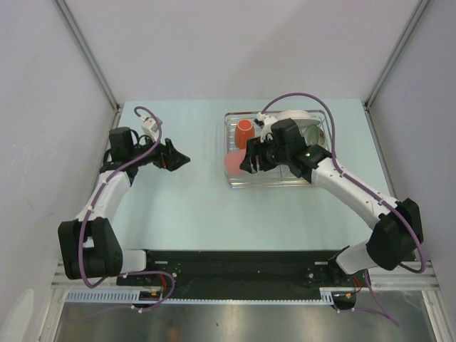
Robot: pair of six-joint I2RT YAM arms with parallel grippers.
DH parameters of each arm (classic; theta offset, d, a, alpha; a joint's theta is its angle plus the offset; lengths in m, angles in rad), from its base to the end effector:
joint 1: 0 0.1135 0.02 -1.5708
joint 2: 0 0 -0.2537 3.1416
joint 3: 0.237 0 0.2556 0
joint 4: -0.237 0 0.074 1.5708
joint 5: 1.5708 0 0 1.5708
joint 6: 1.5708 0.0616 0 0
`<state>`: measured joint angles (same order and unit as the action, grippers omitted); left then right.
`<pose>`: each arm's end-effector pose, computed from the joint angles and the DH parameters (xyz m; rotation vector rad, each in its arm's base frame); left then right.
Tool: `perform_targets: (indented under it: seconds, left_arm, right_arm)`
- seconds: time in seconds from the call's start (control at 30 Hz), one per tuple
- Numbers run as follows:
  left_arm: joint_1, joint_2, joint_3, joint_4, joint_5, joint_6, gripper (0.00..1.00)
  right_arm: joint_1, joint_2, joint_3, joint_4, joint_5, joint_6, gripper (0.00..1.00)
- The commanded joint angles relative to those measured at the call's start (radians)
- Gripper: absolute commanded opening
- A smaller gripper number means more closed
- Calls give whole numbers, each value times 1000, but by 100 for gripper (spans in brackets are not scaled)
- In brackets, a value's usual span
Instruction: Load the mixed dishes into the dish rack
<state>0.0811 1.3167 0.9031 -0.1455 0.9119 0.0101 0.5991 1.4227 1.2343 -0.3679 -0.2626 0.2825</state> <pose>0.3055 -0.0240 0.2549 0.4578 1.9575 -0.9015 0.2810 0.2113 0.3064 -0.5076 2.1527 0.7865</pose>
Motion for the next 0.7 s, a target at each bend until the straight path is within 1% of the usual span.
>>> perform_targets:
  seconds: [0.0, 0.1, 0.43, 0.57, 0.67]
  left_arm:
    - [0, -30, -4, -25, -64, 93, 96]
    - [0, -28, -13, -14, -59, 84, 96]
    - [0, -17, -33, -8, -51, 80, 95]
    - [0, -19, -44, -20, -70, 108, 94]
    - [0, -25, -55, -25, -84, 119, 94]
  right_arm:
    - [22, 50, 92, -131, 213, -149, 0]
    - [25, 94, 135, -152, 261, -169, 0]
    - [34, 231, 244, -163, 293, -186, 0]
    - [57, 317, 325, -247, 319, -201, 0]
    - [88, 380, 370, -316, 384, -216, 0]
